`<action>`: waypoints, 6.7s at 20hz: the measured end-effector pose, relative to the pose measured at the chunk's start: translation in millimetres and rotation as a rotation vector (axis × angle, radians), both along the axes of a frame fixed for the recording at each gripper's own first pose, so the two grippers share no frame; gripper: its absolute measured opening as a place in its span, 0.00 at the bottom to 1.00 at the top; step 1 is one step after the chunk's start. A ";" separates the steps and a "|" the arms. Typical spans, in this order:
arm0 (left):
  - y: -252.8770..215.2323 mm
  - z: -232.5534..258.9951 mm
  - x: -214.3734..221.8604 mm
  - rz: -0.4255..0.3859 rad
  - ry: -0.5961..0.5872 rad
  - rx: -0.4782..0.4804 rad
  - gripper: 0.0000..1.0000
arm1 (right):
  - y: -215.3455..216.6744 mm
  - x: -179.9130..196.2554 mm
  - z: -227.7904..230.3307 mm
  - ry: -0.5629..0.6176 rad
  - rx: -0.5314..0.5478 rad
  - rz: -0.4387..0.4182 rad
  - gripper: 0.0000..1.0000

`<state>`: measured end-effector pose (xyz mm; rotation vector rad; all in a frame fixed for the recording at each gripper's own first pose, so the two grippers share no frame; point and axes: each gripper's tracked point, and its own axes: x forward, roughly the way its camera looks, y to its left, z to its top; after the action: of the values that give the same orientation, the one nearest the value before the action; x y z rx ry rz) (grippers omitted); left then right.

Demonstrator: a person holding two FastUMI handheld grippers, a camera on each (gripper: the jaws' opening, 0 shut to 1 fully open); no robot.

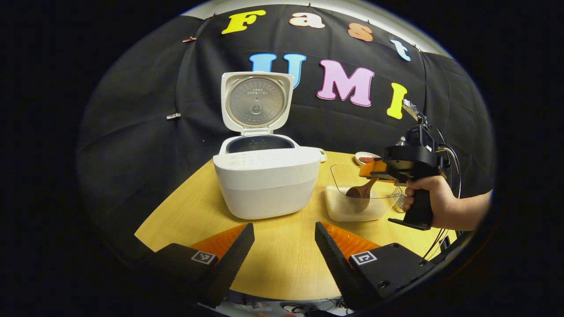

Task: Close the left gripper, press the button to open the rice cooker; take a wooden spoon from the chopstick holder with the right hand, scoop a spoonful of rice and pour it into the rice cooker, then put the wooden spoon back into the chopstick holder.

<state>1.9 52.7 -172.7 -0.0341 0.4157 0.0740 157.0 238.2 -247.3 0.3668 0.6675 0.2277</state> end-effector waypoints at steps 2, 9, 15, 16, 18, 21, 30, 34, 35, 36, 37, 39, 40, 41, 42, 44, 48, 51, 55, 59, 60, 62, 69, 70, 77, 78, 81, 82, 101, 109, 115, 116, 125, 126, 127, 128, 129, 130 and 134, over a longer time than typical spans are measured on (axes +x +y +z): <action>5.5 1.6 -2.4 0.013 -0.001 -0.001 0.96 | 8.3 -1.4 -0.9 0.051 0.050 -0.025 0.24; 17.2 9.1 -6.1 0.040 -0.016 -0.006 0.96 | 6.1 0.2 3.0 0.233 0.266 -0.168 0.24; 15.8 20.0 4.0 0.046 -0.039 -0.019 0.96 | -30.3 9.4 7.9 0.311 0.424 -0.308 0.24; 15.2 22.5 4.8 0.042 -0.043 -0.015 0.96 | -37.3 12.1 10.3 0.312 0.437 -0.323 0.24; 13.3 24.1 8.4 0.032 -0.046 -0.006 0.96 | -47.7 16.8 18.4 0.306 0.460 -0.348 0.24; 10.0 27.7 12.1 0.017 -0.047 -0.007 0.96 | -54.7 25.7 43.2 0.273 0.505 -0.354 0.24; 3.1 36.8 14.8 0.025 -0.066 -0.020 0.96 | -56.9 51.1 110.2 0.258 0.670 -0.399 0.24; 2.1 35.3 10.9 0.033 -0.064 -0.035 0.96 | -34.5 64.7 148.8 0.238 0.741 -0.367 0.23; 2.0 36.8 9.8 0.035 -0.067 -0.037 0.96 | -26.0 68.4 160.2 0.232 0.759 -0.351 0.23; 3.3 37.5 8.2 0.038 -0.071 -0.038 0.96 | -16.4 72.1 170.7 0.226 0.774 -0.331 0.23; 5.2 37.6 5.7 0.042 -0.071 -0.032 0.96 | -7.1 74.4 180.8 0.220 0.787 -0.314 0.23; 10.5 43.7 2.4 0.056 -0.080 0.002 0.96 | 16.5 79.0 196.8 0.215 0.804 -0.274 0.23; 11.7 49.3 1.0 0.055 -0.094 0.019 0.96 | 30.2 80.7 202.4 0.214 0.807 -0.251 0.23; 12.1 54.5 0.4 0.055 -0.108 0.031 0.96 | 43.8 81.3 208.2 0.213 0.806 -0.224 0.23; 13.3 57.4 -0.5 0.055 -0.116 0.030 0.96 | 58.6 81.5 212.0 0.208 0.799 -0.201 0.23; 14.1 54.6 -3.5 0.059 -0.103 -0.017 0.96 | 87.6 81.0 213.2 0.199 0.766 -0.159 0.22; 20.2 55.8 -18.8 0.091 -0.085 -0.128 0.96 | 142.5 83.4 210.2 0.130 0.656 -0.073 0.23; 34.8 51.8 -27.2 0.126 -0.078 -0.149 0.96 | 175.7 86.8 198.3 0.059 0.540 -0.016 0.22; 54.5 45.4 -31.4 0.151 -0.066 -0.171 0.96 | 204.2 95.8 182.6 -0.050 0.365 0.072 0.22; 67.1 45.2 -28.1 0.172 -0.072 -0.199 0.96 | 227.1 98.9 167.8 -0.114 0.252 0.154 0.22; 68.3 46.1 -27.9 0.174 -0.074 -0.202 0.96 | 233.1 97.4 163.3 -0.117 0.234 0.178 0.22; 67.6 44.6 -26.2 0.154 -0.069 -0.203 0.95 | 243.2 96.3 153.1 -0.129 0.175 0.236 0.23; 78.6 49.6 -25.3 0.110 -0.069 -0.180 0.96 | 275.6 76.5 141.7 -0.311 -0.086 0.481 0.28; 80.7 49.5 -26.1 0.110 -0.069 -0.158 0.96 | 280.1 72.0 139.4 -0.334 -0.127 0.521 0.28; 95.4 39.3 -28.7 0.144 -0.059 -0.172 0.96 | 325.9 27.8 117.1 -0.541 -0.427 0.822 0.28; 95.3 38.8 -30.4 0.146 -0.058 -0.170 0.98 | 329.5 21.6 113.6 -0.542 -0.439 0.846 0.28; 88.7 42.1 -34.8 0.137 -0.064 -0.154 0.96 | 328.5 22.9 120.1 -0.540 -0.421 0.821 0.28; 87.9 42.7 -33.8 0.133 -0.067 -0.150 0.96 | 326.0 25.0 127.2 -0.521 -0.386 0.796 0.28; -38.5 96.4 32.4 -0.083 -0.171 -0.014 0.96 | -52.9 139.4 231.6 -0.245 0.232 0.014 0.28; -81.0 106.2 41.6 -0.036 -0.207 -0.035 0.96 | -213.4 126.6 181.9 -0.199 0.151 -0.173 0.28; -73.0 103.6 37.4 0.074 -0.207 -0.057 0.95 | -253.4 112.0 118.7 -0.117 0.170 -0.273 0.28; -70.3 105.1 35.0 0.097 -0.212 -0.067 0.96 | -255.2 108.3 105.3 -0.093 0.178 -0.283 0.28; -58.6 83.7 29.5 0.179 -0.141 -0.063 0.95 | -265.4 92.1 8.5 0.026 0.188 -0.382 0.28; -60.1 81.6 29.3 0.184 -0.134 -0.078 0.96 | -264.2 90.4 2.6 0.032 0.177 -0.384 0.29; -59.4 80.1 29.5 0.194 -0.131 -0.093 0.96 | -260.3 87.3 1.6 0.034 0.180 -0.379 0.29; -59.3 80.4 29.6 0.202 -0.132 -0.104 0.95 | -256.0 84.4 0.4 0.034 0.180 -0.372 0.31; -58.2 81.8 29.8 0.211 -0.136 -0.106 0.96 | -254.6 82.0 3.9 0.026 0.178 -0.362 0.32; -56.1 83.7 30.4 0.219 -0.141 -0.099 0.95 | -254.4 78.3 6.9 0.016 0.170 -0.353 0.37; -41.4 100.9 36.8 0.239 -0.177 -0.078 0.95 | -254.9 59.8 7.8 -0.009 0.089 -0.303 0.99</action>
<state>38.7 11.3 -71.8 -0.1666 0.2360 0.2886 216.8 -16.7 -239.5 0.5458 0.5851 -0.0298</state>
